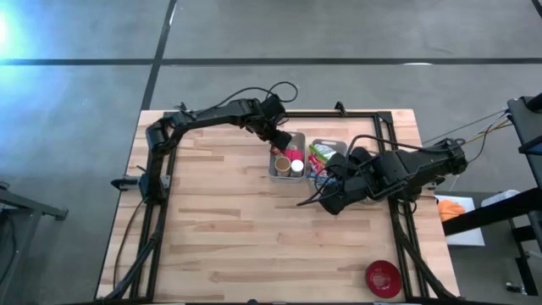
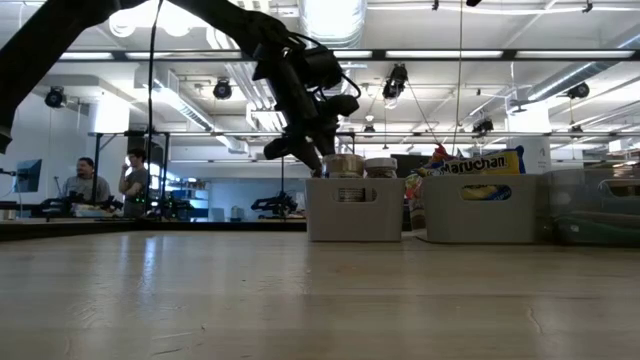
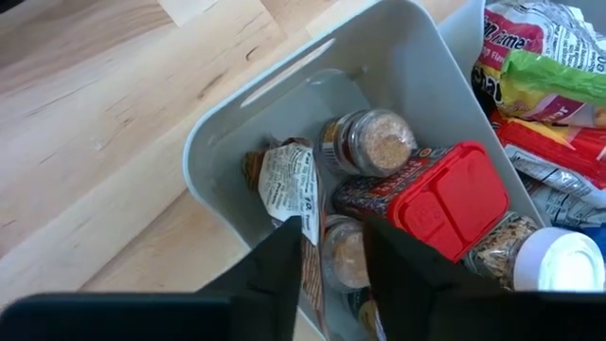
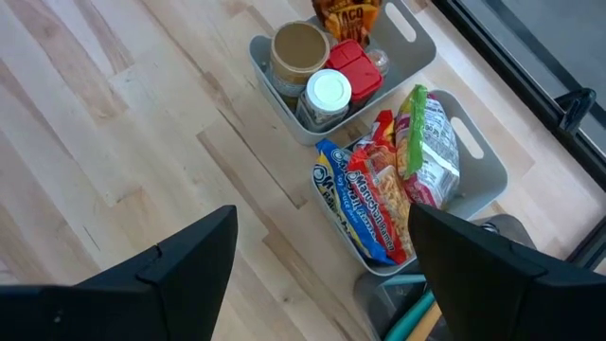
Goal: Pick & Place Food Item
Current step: Return to Home Position
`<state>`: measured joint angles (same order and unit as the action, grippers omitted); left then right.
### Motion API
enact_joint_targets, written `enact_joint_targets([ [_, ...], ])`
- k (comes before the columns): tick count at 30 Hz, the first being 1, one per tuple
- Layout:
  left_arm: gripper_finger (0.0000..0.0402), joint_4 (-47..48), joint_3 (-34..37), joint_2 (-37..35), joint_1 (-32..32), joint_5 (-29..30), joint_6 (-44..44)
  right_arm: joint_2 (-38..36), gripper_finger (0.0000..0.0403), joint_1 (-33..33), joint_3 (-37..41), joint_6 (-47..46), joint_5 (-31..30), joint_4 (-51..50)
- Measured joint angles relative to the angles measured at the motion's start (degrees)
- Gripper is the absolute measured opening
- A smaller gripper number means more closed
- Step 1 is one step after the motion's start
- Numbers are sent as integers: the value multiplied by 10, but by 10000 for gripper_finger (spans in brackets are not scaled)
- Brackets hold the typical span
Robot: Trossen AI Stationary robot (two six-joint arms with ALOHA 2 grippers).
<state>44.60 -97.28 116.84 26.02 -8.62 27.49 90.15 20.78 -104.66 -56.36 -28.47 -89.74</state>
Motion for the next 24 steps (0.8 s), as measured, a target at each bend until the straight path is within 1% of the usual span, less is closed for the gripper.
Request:
enact_joint_targets([
  [4,150,-2,-3,-1,0,-2,-3,0,309,0,0,0,0,0],
  [6,164,-9,-3,-2,0,-13,-5,0,309,0,0,0,0,0],
  [8,176,-17,-3,-3,0,-27,-5,0,309,0,0,0,0,0],
  [11,188,-20,-3,-4,0,-32,-5,0,309,0,0,0,0,0],
  [16,198,-8,-3,-8,5,-32,-5,0,309,4,0,-2,0,0],
  [20,199,7,-3,-29,13,-32,6,0,309,3,0,-2,-4,0],
  [24,199,9,-2,-69,17,-32,-5,0,309,4,0,-12,-55,4],
])
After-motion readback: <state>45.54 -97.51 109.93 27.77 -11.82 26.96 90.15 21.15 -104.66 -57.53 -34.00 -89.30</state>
